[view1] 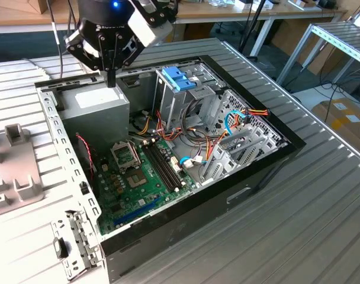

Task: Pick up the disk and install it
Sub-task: 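Reach for the disk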

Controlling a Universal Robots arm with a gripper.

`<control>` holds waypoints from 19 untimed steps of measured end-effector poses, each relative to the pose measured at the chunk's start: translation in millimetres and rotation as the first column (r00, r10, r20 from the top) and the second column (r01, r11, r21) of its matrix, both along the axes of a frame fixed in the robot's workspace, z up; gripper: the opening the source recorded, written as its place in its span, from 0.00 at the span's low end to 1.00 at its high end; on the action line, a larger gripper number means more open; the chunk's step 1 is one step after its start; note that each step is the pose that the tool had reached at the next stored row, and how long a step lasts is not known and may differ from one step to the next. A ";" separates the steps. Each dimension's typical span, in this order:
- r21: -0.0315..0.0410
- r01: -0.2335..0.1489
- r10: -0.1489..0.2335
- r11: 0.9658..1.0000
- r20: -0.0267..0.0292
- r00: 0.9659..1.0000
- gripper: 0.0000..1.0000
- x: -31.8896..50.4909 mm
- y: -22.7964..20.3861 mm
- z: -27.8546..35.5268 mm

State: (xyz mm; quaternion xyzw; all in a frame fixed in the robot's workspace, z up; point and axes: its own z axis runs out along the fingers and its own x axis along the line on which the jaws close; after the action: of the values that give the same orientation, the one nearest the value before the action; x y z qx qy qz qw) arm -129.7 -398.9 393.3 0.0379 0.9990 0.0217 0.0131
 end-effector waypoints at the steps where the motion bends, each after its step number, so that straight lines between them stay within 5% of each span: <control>1: 0.000 0.000 0.000 1.000 0.000 1.000 0.11 -0.6 0.0 0.0; 19: 0.000 0.000 0.000 1.000 0.000 1.000 0.11 -9.9 0.0 0.0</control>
State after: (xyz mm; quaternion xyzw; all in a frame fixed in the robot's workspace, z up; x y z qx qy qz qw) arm -139.5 -398.9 393.3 0.0379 0.9990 0.0217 0.0131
